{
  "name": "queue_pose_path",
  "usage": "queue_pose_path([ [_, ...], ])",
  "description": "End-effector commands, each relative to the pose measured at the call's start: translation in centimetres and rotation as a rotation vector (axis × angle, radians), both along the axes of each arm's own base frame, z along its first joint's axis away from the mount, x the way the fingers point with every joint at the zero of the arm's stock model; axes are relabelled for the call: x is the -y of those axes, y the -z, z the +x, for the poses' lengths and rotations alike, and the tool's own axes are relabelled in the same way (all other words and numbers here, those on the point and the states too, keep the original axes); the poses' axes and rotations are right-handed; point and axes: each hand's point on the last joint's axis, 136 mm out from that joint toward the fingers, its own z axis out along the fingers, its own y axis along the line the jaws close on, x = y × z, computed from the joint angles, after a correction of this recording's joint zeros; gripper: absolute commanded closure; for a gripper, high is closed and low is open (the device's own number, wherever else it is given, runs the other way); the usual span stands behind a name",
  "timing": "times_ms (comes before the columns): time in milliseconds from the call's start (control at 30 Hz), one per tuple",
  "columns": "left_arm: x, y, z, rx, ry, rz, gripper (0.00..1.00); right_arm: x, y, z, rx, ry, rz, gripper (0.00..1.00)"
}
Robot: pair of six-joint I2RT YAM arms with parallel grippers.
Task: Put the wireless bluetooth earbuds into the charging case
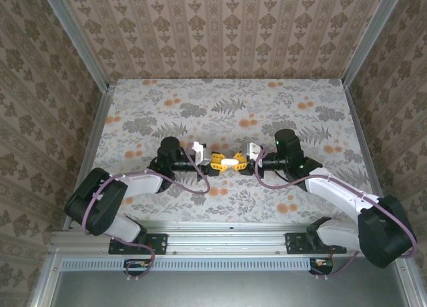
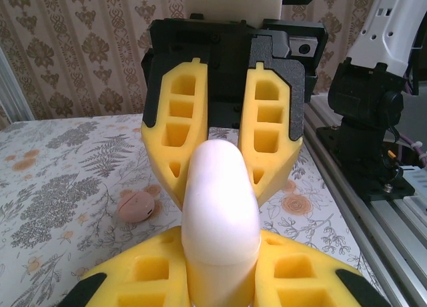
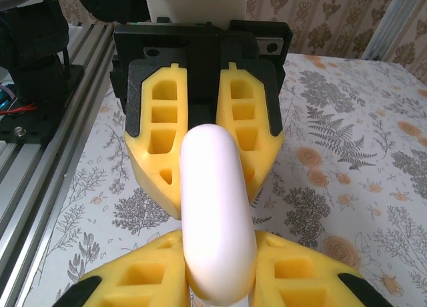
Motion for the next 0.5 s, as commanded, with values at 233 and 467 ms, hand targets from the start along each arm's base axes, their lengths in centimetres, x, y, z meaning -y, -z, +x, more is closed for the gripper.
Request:
queue_pose_path([
  [233, 0.1, 0.1, 2.8, -0.064, -0.137, 0.054, 0.57, 1.3, -0.2, 0.7, -0.064, 0.058, -0.073, 0.78],
  [467, -1.1, -0.2, 4.7, -0.187, -0.311, 0.103, 0.41, 2.4, -0.5, 1.5, -0.220, 0.137, -0.120, 0.77],
])
